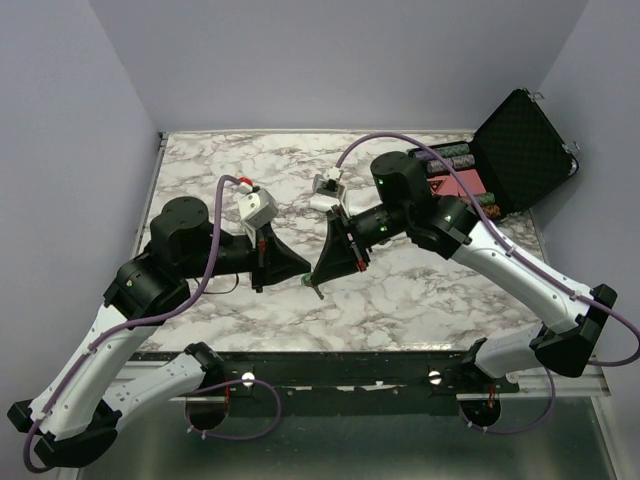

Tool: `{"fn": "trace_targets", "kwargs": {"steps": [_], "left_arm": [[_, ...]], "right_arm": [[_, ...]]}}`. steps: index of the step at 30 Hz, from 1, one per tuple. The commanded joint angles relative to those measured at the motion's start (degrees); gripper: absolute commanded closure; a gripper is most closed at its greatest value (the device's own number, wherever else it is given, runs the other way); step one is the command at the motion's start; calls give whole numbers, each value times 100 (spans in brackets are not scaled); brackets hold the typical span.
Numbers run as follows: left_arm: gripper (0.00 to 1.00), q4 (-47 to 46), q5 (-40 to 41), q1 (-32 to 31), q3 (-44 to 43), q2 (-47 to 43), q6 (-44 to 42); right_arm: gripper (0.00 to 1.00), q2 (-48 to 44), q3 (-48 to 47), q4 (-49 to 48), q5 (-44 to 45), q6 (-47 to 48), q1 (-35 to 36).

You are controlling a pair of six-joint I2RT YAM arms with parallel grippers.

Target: Remove the keys from the keyring

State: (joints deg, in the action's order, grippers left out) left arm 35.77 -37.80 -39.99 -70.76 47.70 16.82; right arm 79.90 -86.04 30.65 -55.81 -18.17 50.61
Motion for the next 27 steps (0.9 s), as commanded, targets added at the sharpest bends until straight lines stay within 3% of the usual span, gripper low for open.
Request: {"fn": "trace_targets", "kwargs": {"steps": [1,9,27], "left_arm": [[100,518,-474,-79,-157,195,-521],[100,1397,-448,-141,-614,477,-1189],[100,2048,-184,-325,-957,802,-1594]], "right_arm": [[99,175,-282,37,237,200,116],[99,342,-510,345,220,358,186],[99,571,-835,520,176,402,265]]}}
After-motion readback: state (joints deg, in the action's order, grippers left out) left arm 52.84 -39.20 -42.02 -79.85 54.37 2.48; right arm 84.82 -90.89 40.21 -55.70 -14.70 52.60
